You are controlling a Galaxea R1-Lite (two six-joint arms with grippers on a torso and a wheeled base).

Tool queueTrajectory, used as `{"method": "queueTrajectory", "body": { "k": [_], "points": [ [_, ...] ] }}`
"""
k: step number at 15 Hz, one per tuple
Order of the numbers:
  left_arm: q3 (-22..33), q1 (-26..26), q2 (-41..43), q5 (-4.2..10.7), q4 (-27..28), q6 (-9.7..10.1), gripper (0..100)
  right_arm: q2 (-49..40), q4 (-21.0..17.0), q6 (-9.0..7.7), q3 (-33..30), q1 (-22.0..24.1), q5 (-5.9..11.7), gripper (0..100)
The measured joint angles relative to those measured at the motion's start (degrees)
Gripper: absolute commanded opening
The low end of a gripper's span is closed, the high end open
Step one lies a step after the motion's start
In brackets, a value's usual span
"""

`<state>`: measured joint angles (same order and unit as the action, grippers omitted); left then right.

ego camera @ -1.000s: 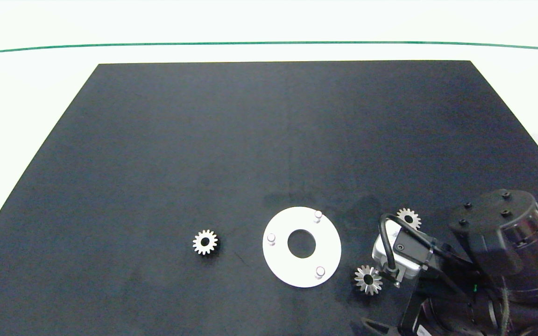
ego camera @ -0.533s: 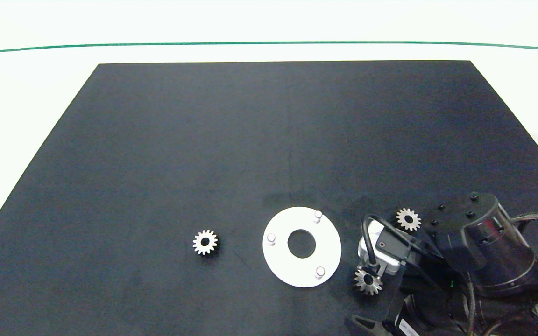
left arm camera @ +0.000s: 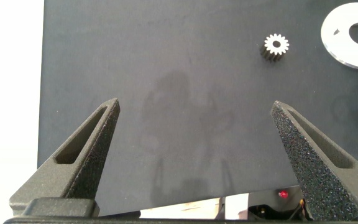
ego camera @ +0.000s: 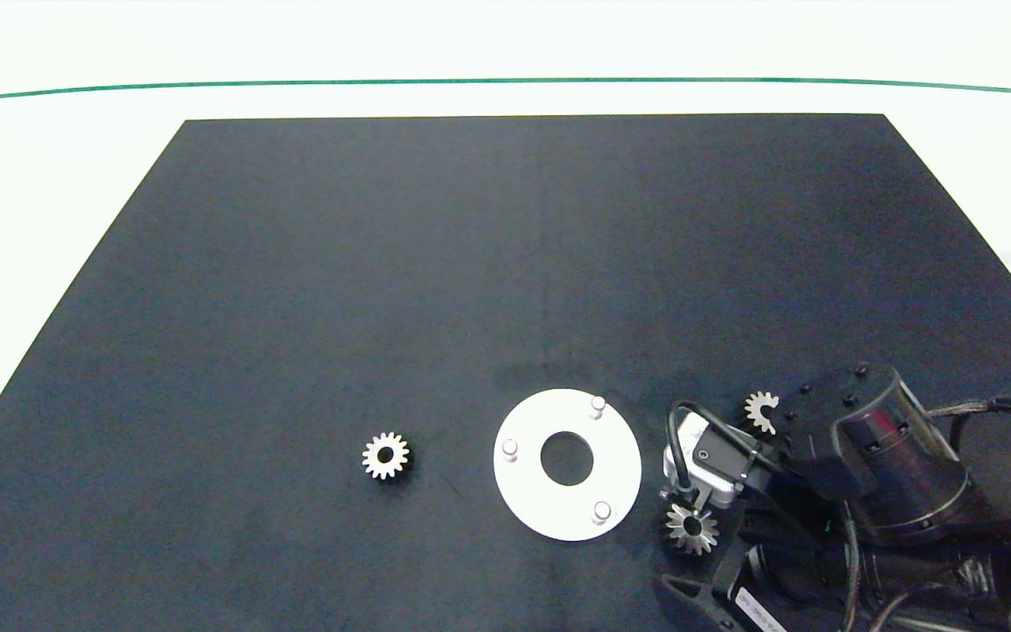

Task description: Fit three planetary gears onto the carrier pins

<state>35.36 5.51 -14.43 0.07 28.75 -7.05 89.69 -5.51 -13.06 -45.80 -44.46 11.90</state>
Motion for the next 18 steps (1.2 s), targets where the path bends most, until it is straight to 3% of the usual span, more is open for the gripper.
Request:
{"method": "queueTrajectory", "body": {
  "k": [18],
  "points": [
    [0.3, 0.2, 0.0, 0.0, 0.0, 0.0, 100, 2.7, 0.1, -0.02, -1.2, 0.1, 0.28, 48]
  ]
}}
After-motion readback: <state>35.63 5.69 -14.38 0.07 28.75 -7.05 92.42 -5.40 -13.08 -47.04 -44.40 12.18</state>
